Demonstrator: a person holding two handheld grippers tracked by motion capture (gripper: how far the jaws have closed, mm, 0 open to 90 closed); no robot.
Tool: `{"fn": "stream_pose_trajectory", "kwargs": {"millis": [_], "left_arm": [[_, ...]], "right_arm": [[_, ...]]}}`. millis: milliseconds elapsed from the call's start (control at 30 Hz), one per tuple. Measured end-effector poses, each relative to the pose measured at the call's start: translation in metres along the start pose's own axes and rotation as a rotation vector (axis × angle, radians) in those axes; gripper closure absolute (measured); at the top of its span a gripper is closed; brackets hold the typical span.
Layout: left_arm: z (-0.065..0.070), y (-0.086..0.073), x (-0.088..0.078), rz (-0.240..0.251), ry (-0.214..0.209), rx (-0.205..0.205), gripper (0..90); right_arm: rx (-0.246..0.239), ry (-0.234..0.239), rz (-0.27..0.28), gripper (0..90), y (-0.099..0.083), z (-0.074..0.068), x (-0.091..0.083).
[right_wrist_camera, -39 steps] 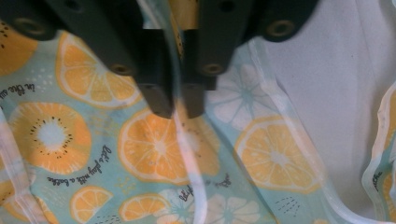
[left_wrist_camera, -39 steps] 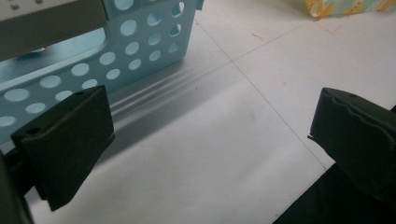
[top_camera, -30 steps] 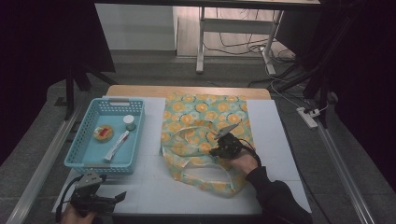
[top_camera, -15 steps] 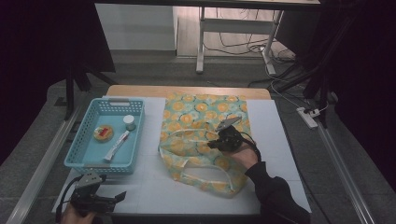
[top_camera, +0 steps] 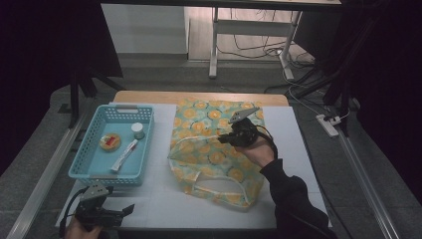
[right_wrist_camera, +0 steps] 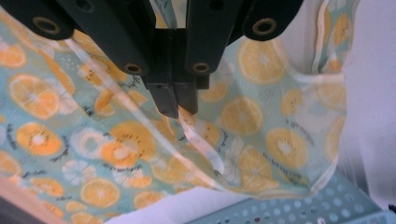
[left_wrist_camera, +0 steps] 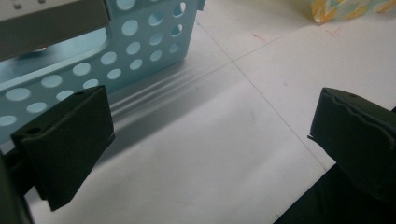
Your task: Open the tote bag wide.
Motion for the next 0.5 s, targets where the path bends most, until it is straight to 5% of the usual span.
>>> {"fn": "stream_pose_trajectory", "kwargs": {"millis": [500], "left_arm": [[0.0,0.0,0.0,-0.002,-0.001,-0.001,0.0]], "right_arm": [[0.016,-0.02,0.032,90.0,0.037,0.015,-0.006]]}}
Point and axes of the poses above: each handheld gripper's, and its own axes: x roughly forward along the jaws, y roughly out of its top, z roughly to its right, the point moved 4 cm from there along x, roughly forward along the jaws, and after that the axes turned 9 degrees about -y, right-handed, at the moved point
